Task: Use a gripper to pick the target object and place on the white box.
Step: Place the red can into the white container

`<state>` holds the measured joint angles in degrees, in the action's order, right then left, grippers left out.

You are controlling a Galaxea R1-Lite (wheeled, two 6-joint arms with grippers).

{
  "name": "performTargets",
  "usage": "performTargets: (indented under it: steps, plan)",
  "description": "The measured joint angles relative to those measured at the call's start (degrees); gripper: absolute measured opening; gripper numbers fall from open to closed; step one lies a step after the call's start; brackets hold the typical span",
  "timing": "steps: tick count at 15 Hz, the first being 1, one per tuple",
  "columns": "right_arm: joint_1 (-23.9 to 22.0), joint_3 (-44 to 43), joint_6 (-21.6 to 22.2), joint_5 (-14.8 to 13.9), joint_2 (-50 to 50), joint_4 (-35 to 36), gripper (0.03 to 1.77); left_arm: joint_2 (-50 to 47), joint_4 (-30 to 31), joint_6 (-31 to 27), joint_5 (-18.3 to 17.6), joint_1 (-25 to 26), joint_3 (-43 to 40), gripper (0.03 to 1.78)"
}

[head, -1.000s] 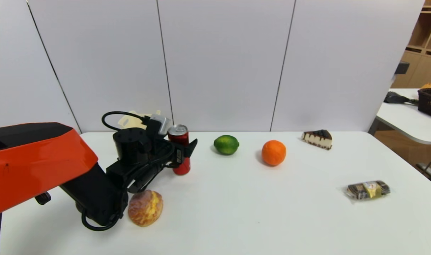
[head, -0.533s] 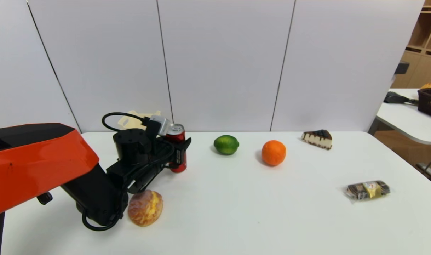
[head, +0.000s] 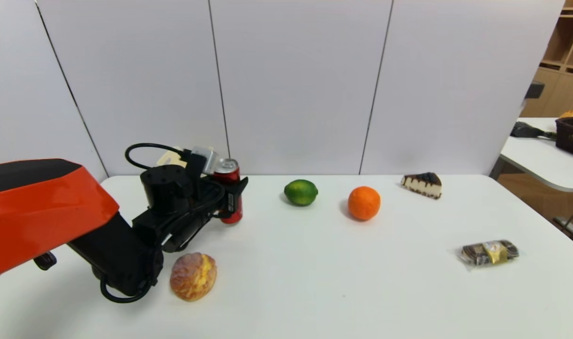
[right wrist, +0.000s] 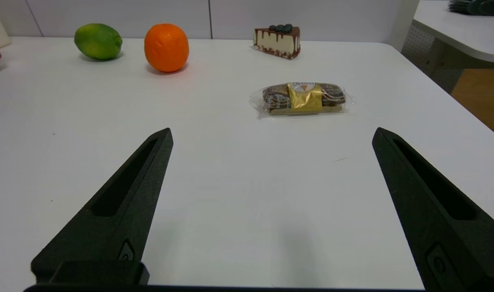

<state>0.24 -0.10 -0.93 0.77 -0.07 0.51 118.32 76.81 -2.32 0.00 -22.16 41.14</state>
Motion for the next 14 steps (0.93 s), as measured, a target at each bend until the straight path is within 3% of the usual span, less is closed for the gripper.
performTargets:
  steps: [7, 14]
  plan:
    - [0.0, 0.0, 0.0, 0.0, 0.0, 0.0, 1.7, -9.0, -9.7, -0.3, -0.1, 5.9, 4.8, 0.99]
    - [0.0, 0.0, 0.0, 0.0, 0.0, 0.0, 1.7, -14.0, -11.7, -0.1, 0.0, 8.1, 6.9, 0.99]
